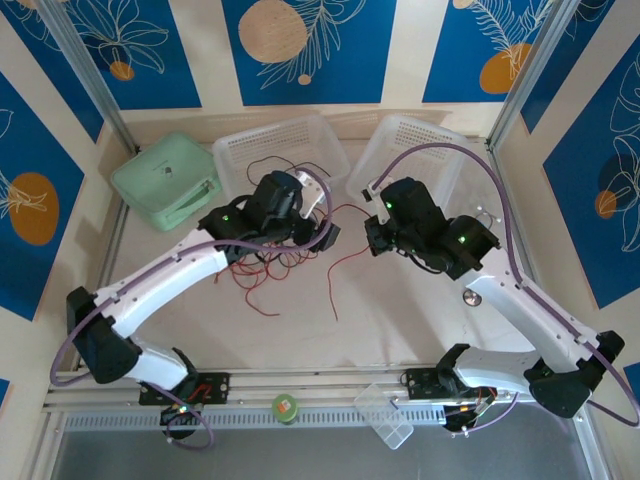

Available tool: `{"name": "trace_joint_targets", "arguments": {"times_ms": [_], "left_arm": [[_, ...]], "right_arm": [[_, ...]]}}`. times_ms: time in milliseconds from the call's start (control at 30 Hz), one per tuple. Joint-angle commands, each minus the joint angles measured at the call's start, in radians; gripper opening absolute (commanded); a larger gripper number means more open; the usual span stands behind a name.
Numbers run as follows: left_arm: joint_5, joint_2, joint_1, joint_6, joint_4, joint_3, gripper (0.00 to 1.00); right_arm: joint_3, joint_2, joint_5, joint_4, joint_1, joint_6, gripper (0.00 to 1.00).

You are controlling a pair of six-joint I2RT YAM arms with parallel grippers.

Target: Untangle the cables

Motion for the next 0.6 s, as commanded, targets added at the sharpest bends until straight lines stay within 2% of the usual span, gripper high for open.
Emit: {"name": "trace_joint_targets", "arguments": {"times_ms": [0,200,367,433,567], "left_arm": [[-0.066,0.044,0.003,0.008,0.071,-0.046,0.81],[-0.112,0.056,0.003,-0.007,0.173,-0.18,0.73],[-0.18,0.041,0.003,-0.019,0.221,-0.285,0.57],[-0.203,0.033,0.003,-0.024,0.23,-0.312,0.46],[-0.228,0.013,0.003,-0.027,0.249,-0.331,0.1]], "right_arm": [[0.035,-0.019,-0.016,-0.015,0.005,-0.037,0.0],[0.061,-0.063,-0.022,0.002,-0.01,-0.037,0.0],[0.107,-0.09,-0.031,0.001,-0.041,-0.033,0.0],[0.12,-0.098,-0.044,0.0,-0.061,-0.027,0.0],[0.126,-0.111,-0.064,0.003,-0.091,-0.007,0.0]]}}
